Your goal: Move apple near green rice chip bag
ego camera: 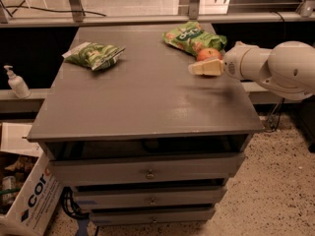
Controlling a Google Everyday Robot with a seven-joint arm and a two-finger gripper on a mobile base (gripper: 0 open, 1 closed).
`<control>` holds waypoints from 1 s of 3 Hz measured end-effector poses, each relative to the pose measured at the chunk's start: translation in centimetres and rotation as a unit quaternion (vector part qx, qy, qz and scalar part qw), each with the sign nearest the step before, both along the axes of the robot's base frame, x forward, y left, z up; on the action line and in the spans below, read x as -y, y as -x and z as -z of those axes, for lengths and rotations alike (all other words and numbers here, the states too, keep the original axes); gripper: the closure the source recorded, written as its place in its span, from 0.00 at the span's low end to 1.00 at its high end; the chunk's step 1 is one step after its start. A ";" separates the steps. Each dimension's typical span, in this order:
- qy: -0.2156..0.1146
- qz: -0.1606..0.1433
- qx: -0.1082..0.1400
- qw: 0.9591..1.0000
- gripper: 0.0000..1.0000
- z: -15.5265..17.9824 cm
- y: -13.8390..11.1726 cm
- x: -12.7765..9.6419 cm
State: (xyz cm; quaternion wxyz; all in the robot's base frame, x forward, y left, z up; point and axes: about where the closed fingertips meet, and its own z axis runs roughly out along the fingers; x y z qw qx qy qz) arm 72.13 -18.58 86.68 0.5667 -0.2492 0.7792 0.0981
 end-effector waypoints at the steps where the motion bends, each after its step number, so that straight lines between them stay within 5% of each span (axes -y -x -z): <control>1: 0.024 -0.024 -0.002 0.999 0.00 -2.2 2.4 0.8; 3: 0.021 -0.047 -0.012 0.999 0.00 -1.6 2.9 -0.5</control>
Offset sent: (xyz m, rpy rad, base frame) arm -0.0208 -0.0076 0.0193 -0.0418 0.0021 0.0412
